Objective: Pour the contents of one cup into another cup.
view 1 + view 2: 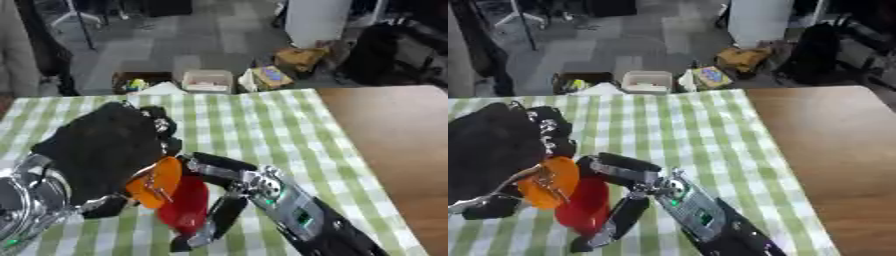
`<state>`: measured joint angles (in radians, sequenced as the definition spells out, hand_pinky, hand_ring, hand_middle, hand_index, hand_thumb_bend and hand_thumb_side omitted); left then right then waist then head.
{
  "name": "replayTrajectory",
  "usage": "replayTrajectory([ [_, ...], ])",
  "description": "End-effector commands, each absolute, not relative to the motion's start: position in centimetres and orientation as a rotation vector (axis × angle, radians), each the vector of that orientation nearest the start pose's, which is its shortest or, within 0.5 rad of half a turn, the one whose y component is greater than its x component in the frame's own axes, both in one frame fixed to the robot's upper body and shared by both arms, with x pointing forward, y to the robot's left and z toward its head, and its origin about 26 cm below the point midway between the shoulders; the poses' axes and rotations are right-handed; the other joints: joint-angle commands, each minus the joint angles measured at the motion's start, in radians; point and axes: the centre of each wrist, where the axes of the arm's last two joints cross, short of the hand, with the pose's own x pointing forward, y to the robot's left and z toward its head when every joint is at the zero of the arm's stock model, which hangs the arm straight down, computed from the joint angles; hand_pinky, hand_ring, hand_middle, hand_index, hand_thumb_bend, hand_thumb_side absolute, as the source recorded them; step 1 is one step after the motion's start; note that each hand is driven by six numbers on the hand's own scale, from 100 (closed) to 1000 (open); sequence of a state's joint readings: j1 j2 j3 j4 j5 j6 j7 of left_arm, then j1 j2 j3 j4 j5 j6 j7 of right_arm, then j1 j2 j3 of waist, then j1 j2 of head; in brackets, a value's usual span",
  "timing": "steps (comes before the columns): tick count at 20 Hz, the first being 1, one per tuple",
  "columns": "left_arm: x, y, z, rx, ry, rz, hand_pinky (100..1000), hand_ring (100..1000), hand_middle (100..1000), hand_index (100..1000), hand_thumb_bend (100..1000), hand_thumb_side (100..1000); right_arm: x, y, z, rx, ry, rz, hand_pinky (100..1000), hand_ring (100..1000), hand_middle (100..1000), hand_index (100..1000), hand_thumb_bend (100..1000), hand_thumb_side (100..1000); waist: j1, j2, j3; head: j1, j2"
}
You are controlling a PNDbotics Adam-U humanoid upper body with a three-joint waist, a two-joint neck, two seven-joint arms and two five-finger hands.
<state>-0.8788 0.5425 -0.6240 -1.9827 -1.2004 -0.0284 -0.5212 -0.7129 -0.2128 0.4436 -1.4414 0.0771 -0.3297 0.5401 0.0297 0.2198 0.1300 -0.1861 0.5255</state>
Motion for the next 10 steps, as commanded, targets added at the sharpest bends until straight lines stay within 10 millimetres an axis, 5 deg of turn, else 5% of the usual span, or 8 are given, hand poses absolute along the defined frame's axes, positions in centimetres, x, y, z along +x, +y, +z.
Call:
replayTrajectory([
  [1,28.12,10.93,28.96,-1.456,1.805,2.0,100,697,165,561,664,100,38.4,-10.61,17.2,0.445,-2.087,1.515,235,286,293,444,172,100,0.002,-0.015,0.0,0.002,-0.008],
  [10,28.06,10.75,28.95,-1.489,1.735,1.953,100,720,147,557,683,100,38.44,-10.66,17.23,0.442,-2.086,1.51,233,286,293,443,173,100,0.003,-0.016,-0.001,0.001,-0.009],
])
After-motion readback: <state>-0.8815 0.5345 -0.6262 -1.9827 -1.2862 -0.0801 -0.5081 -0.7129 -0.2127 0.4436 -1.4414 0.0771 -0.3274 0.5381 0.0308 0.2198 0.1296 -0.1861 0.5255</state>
